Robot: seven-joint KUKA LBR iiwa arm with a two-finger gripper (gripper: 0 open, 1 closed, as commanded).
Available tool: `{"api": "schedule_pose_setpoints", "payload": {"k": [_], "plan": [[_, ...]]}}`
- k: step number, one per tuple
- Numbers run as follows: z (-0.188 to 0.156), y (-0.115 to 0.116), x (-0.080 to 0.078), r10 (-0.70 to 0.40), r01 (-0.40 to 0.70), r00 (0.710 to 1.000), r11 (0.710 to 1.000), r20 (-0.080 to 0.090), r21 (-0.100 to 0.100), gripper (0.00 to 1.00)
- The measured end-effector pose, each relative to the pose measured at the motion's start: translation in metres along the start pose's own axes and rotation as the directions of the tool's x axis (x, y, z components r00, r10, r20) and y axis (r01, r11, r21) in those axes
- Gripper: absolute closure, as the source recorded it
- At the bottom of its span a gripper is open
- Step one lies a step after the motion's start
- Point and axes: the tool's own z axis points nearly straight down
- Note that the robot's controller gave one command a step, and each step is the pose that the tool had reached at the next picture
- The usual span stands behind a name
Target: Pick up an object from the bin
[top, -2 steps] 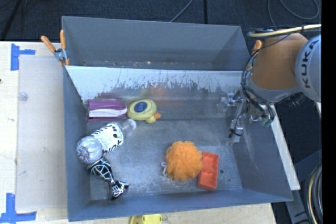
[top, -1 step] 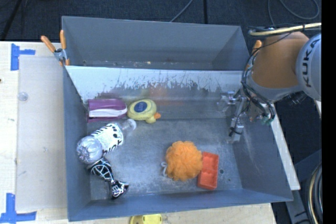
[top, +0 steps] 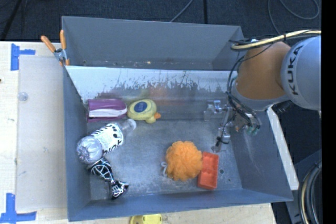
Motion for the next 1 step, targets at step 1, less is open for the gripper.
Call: {"api": "schedule_pose_setpoints", "payload": {"k": [1], "plan": [[0.0331,0.026,0.0069,-0.016,0.016,1.0,1.0,0.0,-0.007,0.0]]}}
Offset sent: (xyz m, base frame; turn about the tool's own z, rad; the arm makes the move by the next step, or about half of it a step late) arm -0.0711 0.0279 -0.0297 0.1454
